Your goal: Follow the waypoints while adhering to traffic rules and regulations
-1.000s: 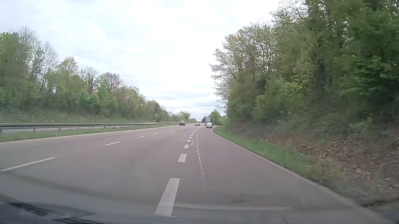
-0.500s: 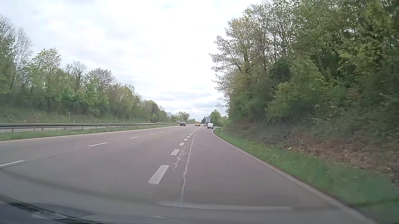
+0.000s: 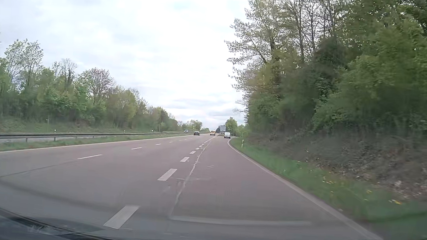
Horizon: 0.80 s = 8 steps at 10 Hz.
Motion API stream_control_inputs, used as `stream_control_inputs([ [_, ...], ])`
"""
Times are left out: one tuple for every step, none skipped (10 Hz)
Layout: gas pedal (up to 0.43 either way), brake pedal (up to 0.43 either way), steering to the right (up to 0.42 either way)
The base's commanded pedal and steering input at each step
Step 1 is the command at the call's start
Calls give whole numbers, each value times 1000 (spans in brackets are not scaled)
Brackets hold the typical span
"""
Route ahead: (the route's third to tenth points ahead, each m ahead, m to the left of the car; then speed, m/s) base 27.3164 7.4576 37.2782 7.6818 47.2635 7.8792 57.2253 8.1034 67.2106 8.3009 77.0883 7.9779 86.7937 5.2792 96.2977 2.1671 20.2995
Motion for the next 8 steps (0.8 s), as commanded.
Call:
stream_control_inputs([
  [98,0,-1],
  [98,0,-1],
  [98,0,-1],
  [98,0,-1],
  [98,0,-1],
  [98,0,-1],
  [98,0,-1],
  [98,0,-1],
])
